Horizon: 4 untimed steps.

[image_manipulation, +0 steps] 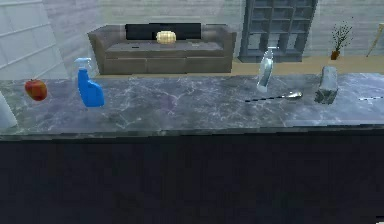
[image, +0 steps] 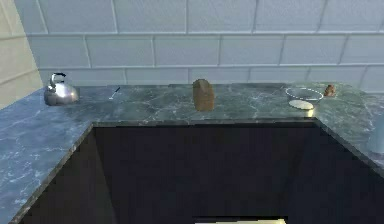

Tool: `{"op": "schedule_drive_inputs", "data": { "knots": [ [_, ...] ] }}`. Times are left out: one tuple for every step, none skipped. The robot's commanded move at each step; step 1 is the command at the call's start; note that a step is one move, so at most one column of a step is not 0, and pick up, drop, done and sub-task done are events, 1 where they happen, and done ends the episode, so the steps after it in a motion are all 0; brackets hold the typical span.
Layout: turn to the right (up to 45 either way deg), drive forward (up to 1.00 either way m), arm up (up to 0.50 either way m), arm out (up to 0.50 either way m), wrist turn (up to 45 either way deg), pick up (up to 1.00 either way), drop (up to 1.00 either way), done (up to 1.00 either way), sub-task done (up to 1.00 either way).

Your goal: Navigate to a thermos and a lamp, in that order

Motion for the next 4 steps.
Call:
{"op": "schedule_drive_inputs", "data": {
  "knots": [
    [-3.0,0.0,0.0,0.0,0.0,0.0,0.0,0.0,0.0],
    [0.0,0.5,0.0,0.0,0.0,0.0,0.0,0.0,0.0],
    [-45.0,0.0,0.0,0.0,0.0,0.0,0.0,0.0,0.0],
    [-30.0,0.0,0.0,0.0,0.0,0.0,0.0,0.0,0.0]
  ]
}}
